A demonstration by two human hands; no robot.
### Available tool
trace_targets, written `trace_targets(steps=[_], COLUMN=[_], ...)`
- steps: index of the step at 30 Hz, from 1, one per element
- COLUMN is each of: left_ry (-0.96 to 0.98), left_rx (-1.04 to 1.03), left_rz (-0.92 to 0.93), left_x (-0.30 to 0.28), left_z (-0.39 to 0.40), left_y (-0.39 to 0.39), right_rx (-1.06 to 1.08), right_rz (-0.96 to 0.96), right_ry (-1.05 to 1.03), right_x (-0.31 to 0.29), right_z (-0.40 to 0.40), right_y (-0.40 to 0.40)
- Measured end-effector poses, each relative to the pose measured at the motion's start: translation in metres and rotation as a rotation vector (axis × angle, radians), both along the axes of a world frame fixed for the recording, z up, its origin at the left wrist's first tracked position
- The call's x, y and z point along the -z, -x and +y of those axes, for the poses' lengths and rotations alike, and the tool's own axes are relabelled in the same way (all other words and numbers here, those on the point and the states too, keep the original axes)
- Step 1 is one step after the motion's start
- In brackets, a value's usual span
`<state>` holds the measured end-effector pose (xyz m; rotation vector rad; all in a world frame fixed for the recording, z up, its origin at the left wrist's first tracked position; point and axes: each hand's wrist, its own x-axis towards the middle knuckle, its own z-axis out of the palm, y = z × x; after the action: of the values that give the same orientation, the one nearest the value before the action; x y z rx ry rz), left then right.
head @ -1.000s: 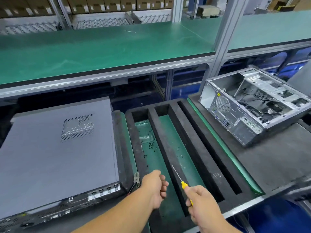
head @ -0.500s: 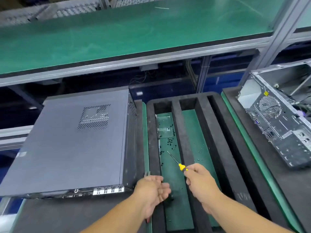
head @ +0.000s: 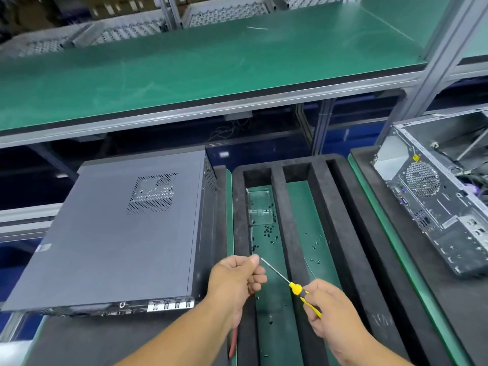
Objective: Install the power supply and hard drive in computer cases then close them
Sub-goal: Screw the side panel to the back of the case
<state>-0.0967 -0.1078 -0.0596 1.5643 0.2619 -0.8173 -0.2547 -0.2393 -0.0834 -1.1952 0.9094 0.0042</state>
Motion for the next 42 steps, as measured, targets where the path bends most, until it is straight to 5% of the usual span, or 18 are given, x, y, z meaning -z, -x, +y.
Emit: trace_targets(steps=[19, 26, 42], left_ry=[-0.05, 0.123, 0.16], left_rx=[0.11, 0.149, 0.108], left_rz=[-0.207, -0.283, 0.011], left_x=[-0.048, -0.081, -0.051], left_z=[0.005, 0.033, 0.189], left_y=[0.004, -0.001, 0.0], right_rx=[-0.03, -0.053, 0.019], right_rz=[-0.161, -0.235, -0.13], right_ry=[-0.044, 0.106, 0.125], right_x=[-0.037, -0.064, -0.046], right_z=[0.026, 0.083, 0.271], right_y=[0.011, 0.008, 0.001])
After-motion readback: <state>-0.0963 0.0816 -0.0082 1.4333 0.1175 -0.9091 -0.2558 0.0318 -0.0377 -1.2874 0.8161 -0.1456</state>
